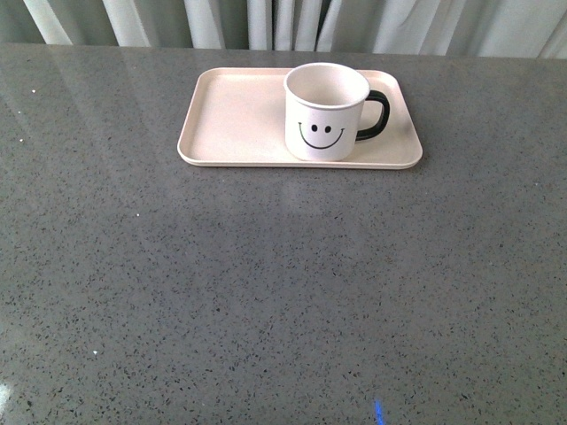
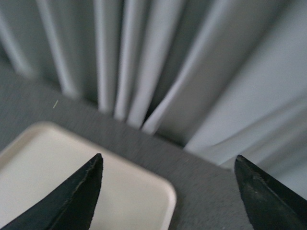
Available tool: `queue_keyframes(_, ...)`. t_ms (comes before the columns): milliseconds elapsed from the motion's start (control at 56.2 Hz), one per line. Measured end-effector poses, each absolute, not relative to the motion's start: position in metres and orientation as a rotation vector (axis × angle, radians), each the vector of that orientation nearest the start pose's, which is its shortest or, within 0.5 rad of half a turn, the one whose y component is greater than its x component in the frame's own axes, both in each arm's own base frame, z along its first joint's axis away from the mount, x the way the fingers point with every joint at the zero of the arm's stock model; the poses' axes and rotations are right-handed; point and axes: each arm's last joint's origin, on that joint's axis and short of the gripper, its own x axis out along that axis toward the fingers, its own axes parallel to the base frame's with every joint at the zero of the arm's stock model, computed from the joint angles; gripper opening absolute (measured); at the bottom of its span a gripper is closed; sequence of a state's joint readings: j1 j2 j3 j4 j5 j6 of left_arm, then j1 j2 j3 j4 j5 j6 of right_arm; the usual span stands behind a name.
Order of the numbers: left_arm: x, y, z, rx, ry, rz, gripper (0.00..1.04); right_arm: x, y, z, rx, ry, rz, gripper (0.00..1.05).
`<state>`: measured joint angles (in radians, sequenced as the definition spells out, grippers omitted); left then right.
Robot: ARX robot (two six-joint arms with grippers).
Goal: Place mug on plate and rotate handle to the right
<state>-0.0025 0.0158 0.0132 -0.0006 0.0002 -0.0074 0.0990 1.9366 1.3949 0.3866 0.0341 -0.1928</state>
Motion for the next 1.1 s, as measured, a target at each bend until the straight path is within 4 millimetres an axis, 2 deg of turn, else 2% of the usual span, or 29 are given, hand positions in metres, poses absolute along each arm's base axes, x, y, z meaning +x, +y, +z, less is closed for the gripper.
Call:
queue_keyframes(124,0.098,0.000,0.167,-0.007,0.003,-0.002,0.96,0.403,0.033,0.241,-0.072,-0.011,0.006,0.53)
queue_keyframes(213,0.098,0.000,0.167,-0.007,0.003,-0.003,0.96,0.365,0.025,0.220,-0.033,-0.021,-0.001,0.35)
queue_keyframes(267,0.098,0.000,0.167,-0.007,0.003,-0.003,0.96,0.351,0.022,0.213,-0.026,-0.013,-0.002,0.28)
queue_keyframes(391,0.098,0.000,0.167,-0.007,0.003,-0.003,0.96,0.306,0.016,0.199,-0.017,0.000,0.002,0.01)
queue_keyframes(533,0.098,0.000,0.167,-0.007,0.003,-0.003,0.96,0.263,0.006,0.188,-0.011,0.007,0.018,0.02)
queue_keyframes(711,0.098,0.000,0.167,-0.007,0.003,-0.003,0.96,0.229,0.000,0.179,-0.010,0.012,-0.001,0.02)
queue_keyframes(1102,0.098,0.000,0.167,-0.007,0.003,-0.003,0.96,0.183,0.000,0.166,-0.010,0.000,-0.002,0.02)
